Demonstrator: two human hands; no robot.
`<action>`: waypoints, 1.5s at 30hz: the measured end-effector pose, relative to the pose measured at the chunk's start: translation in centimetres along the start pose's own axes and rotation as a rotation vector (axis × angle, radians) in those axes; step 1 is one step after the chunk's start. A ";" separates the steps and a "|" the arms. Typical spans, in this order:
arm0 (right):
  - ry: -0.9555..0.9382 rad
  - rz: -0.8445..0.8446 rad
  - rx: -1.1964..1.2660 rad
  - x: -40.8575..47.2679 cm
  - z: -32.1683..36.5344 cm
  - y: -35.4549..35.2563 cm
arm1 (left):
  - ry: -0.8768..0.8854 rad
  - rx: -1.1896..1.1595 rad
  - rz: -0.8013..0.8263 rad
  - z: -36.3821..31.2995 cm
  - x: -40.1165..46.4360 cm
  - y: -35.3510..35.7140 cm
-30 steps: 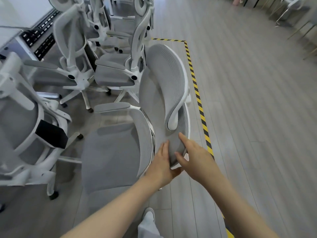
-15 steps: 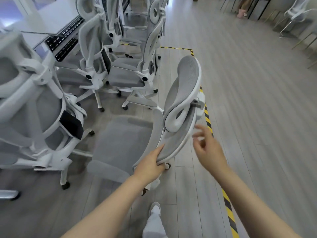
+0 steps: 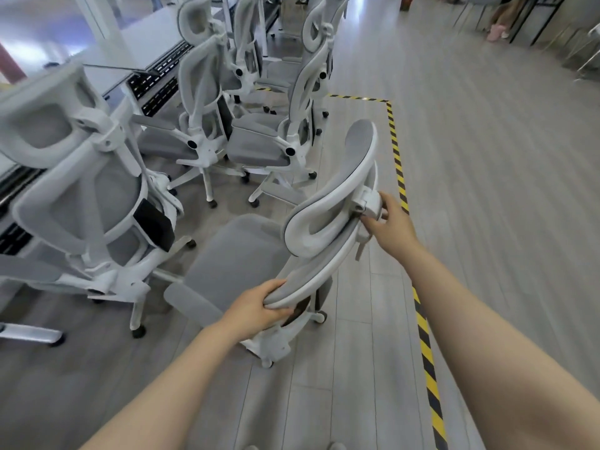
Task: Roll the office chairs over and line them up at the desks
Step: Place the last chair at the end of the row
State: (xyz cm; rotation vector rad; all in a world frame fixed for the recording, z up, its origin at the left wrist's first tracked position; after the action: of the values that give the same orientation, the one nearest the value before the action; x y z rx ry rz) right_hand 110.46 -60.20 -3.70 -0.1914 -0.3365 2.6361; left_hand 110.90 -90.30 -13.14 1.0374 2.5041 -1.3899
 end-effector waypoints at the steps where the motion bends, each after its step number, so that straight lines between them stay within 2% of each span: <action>1: -0.006 0.008 -0.019 0.1 0.0 -0.5 | -0.004 -0.001 0.005 -0.3 -0.1 0.3; 7: -0.072 0.043 -0.091 -1.8 -0.2 -3.6 | -0.004 0.010 0.027 -2.9 -1.7 2.7; 15: -0.086 0.028 -0.100 -7.1 -3.6 -9.2 | 0.092 0.101 0.216 -6.2 -4.2 8.1; 23: -0.068 -0.008 -0.025 -8.9 -5.1 -10.8 | 0.166 0.141 0.242 -8.6 -4.1 9.9; 34: -0.047 0.008 -0.043 0.1 -4.3 -8.9 | 0.124 0.072 0.170 -8.8 1.5 6.4; 45: 0.012 0.007 -0.064 11.7 -1.9 -3.7 | 0.132 0.069 0.046 -7.1 9.5 1.5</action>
State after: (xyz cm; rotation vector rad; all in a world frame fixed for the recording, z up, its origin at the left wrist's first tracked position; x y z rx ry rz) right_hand 102.12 -51.13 -5.46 -0.2291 -0.4170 2.6320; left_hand 106.18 -79.33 -13.78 1.2301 2.5201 -1.4497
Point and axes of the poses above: each hand's wrist, its own x-axis towards the middle knuckle, its own y-axis out of the palm, z = x × y, the point moved 9 cm from there along x, towards the middle knuckle, and after that the axes turned 15 degrees about x, right-handed, at the moved point
